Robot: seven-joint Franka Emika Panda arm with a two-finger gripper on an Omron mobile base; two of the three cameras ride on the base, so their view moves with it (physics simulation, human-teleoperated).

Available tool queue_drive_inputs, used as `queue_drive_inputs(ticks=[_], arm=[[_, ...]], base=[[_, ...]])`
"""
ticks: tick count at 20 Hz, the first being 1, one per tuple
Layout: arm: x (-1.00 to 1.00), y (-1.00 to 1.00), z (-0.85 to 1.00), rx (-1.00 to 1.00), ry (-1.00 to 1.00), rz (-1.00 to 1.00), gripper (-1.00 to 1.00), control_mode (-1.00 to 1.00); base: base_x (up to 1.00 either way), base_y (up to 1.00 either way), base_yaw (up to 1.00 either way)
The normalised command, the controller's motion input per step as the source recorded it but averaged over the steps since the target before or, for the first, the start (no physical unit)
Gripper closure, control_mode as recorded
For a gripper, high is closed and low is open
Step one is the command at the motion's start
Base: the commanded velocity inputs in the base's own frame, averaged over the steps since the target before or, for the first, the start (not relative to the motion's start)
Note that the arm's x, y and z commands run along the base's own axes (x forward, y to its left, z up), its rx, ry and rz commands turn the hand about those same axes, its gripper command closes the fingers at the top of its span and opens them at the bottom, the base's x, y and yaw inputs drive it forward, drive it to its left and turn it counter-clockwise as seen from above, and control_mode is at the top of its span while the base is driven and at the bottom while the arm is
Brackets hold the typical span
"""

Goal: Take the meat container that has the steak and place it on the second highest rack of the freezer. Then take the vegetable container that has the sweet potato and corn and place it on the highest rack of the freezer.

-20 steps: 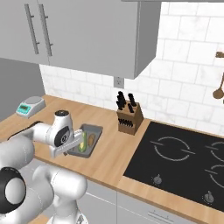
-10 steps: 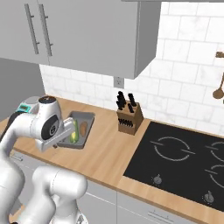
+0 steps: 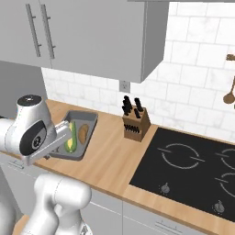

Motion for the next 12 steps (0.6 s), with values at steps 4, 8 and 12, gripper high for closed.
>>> queue_drive_inputs(ticks=[4,8,12], arm=[[-0.39,-0.19,0.27,0.01,0.02,-0.06,1.0,-1.0],[0.0,0.0,0.0,0.0,0.0,-0.03,1.0,-1.0],[0.0,0.0,0.0,0.0,0.0,0.0,1.0,-1.0]], base=[[0.0,0.0,0.0],[0.0,0.0,0.0],[0.0,0.0,0.0]])
